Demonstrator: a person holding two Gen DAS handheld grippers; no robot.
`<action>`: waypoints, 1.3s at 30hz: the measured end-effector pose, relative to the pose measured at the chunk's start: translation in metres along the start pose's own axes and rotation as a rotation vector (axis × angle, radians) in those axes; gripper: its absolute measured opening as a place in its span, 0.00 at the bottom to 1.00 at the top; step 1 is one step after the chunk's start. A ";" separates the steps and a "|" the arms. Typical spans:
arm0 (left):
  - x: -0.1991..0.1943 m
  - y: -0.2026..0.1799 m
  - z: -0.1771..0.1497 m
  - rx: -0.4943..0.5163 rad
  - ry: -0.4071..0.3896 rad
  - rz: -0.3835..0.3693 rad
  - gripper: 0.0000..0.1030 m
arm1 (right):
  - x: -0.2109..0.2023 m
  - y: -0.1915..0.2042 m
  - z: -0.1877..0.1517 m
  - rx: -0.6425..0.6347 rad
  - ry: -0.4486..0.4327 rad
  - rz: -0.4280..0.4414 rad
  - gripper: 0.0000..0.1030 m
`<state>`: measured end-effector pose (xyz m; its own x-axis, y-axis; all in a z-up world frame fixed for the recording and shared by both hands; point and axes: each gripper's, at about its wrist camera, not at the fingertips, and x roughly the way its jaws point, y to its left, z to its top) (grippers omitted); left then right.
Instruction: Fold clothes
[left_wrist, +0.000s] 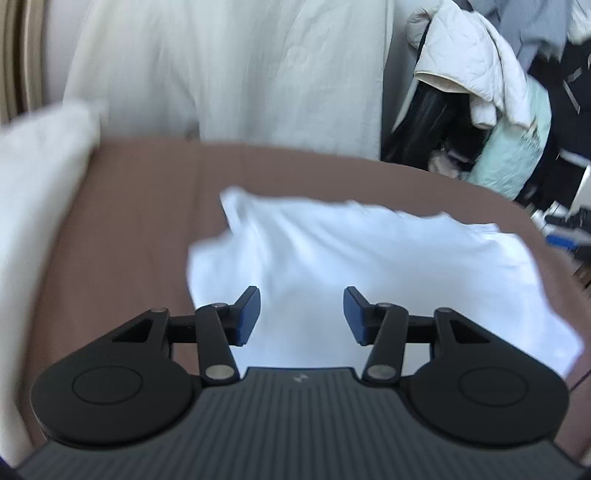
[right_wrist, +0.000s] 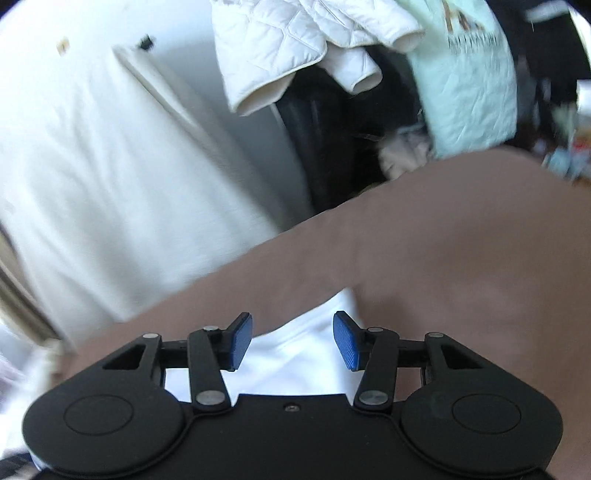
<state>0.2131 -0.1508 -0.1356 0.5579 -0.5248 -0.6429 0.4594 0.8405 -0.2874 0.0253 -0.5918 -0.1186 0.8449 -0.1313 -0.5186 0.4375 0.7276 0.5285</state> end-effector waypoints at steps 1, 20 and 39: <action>-0.002 -0.002 -0.012 -0.037 0.014 -0.024 0.49 | -0.008 -0.002 -0.004 0.029 0.011 0.031 0.53; -0.094 0.029 -0.101 -0.202 0.028 0.184 0.57 | -0.109 -0.033 -0.109 0.249 0.193 -0.258 0.53; -0.075 0.053 -0.121 -0.404 0.076 -0.056 0.10 | -0.055 -0.041 -0.132 0.335 0.044 -0.144 0.13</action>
<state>0.1118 -0.0507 -0.1888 0.4802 -0.5723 -0.6648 0.1710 0.8044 -0.5690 -0.0794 -0.5252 -0.2007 0.7563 -0.1817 -0.6285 0.6339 0.4415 0.6350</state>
